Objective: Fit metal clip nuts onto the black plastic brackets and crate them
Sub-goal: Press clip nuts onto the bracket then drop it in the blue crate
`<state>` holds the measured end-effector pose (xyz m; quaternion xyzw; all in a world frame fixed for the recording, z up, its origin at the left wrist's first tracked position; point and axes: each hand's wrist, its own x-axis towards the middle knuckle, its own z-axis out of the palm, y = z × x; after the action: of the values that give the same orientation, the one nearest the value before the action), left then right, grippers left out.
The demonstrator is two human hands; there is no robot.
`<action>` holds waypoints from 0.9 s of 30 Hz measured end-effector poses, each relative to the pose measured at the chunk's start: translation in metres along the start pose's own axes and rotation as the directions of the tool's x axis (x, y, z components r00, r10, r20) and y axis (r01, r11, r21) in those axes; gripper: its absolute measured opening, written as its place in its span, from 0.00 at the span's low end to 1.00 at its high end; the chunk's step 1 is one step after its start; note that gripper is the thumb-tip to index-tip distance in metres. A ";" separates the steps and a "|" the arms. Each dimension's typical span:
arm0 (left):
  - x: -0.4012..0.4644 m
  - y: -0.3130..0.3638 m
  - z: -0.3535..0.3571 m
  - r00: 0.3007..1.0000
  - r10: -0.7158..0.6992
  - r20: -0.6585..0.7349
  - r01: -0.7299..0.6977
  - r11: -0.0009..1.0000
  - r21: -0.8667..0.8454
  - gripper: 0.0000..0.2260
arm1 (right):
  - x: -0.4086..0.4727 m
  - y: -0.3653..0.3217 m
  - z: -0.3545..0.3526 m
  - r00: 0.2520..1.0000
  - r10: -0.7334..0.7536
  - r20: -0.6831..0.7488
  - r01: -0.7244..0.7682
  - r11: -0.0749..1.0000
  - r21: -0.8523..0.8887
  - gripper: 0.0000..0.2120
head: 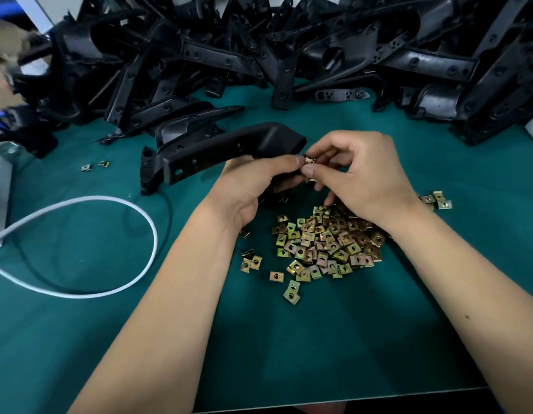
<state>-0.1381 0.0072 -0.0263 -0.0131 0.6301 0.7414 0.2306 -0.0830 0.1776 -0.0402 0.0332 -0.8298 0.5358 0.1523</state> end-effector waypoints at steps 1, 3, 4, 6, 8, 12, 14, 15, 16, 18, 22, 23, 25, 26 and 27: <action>0.000 0.001 0.000 1.000 -0.013 0.014 0.013 1.000 0.001 0.00 | 0.001 0.000 -0.001 1.000 0.011 -0.001 -0.011 0.999 0.036 0.04; 0.001 0.002 -0.002 0.998 -0.039 0.044 0.040 0.999 -0.002 0.03 | 0.001 -0.001 -0.002 0.999 0.042 0.008 -0.042 0.988 0.146 0.04; 0.001 0.002 -0.003 0.997 -0.051 0.058 0.051 0.999 -0.006 0.04 | 0.002 -0.001 -0.002 0.997 0.068 0.021 -0.071 0.975 0.211 0.04; 0.000 0.003 -0.003 0.996 -0.051 0.068 0.052 0.999 -0.011 0.05 | 0.002 -0.002 -0.001 0.987 0.152 0.058 -0.162 0.933 0.321 0.03; -0.001 0.002 0.000 0.999 -0.028 0.042 0.029 0.999 -0.025 0.04 | 0.002 -0.003 0.000 0.967 0.237 0.087 -0.252 0.885 0.391 0.03; -0.003 0.001 0.009 1.000 -0.009 -0.023 0.007 0.998 -0.070 0.03 | 0.003 -0.004 -0.002 0.955 0.278 0.101 -0.294 0.854 0.430 0.04; -0.003 0.001 0.012 0.998 -0.001 -0.062 -0.004 0.996 -0.084 0.03 | 0.003 -0.004 -0.002 0.962 0.260 0.083 -0.272 0.875 0.401 0.03; -0.004 0.001 0.012 0.997 0.006 -0.077 -0.013 0.996 -0.085 0.03 | 0.003 -0.004 -0.001 0.969 0.237 0.064 -0.244 0.897 0.368 0.03; -0.004 0.001 0.012 0.996 0.011 -0.087 -0.019 0.996 -0.083 0.02 | 0.003 -0.004 0.000 0.979 0.202 0.042 -0.204 0.923 0.326 0.03; -0.005 0.002 0.012 0.996 0.010 -0.094 -0.018 0.996 -0.084 0.01 | 0.002 -0.004 0.001 0.993 0.116 0.021 -0.118 0.959 0.259 0.04; -0.006 0.001 0.012 0.992 0.014 -0.123 -0.028 0.993 -0.113 0.03 | -0.002 -0.005 0.002 1.000 -0.022 -0.003 0.022 0.998 0.061 0.05; -0.006 0.001 0.013 0.990 0.015 -0.138 -0.031 0.993 -0.116 0.03 | -0.002 -0.005 0.002 0.999 -0.047 -0.019 0.047 0.999 0.007 0.04; -0.006 0.001 0.014 0.987 0.007 -0.163 -0.028 0.992 -0.125 0.03 | -0.002 -0.006 0.001 0.993 -0.115 -0.024 0.112 0.989 -0.100 0.03; -0.005 0.000 0.014 0.985 0.000 -0.173 -0.022 0.991 -0.130 0.03 | -0.002 -0.008 0.001 0.987 -0.160 -0.012 0.156 0.974 -0.164 0.03; -0.004 0.001 0.014 0.983 -0.007 -0.182 -0.017 0.991 -0.132 0.03 | -0.002 -0.010 0.000 0.979 -0.204 0.006 0.200 0.953 -0.226 0.04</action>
<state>-0.1308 0.0193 -0.0214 -0.0945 0.5977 0.7780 0.1688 -0.0795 0.1731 -0.0322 0.0956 -0.8763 0.4199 0.2160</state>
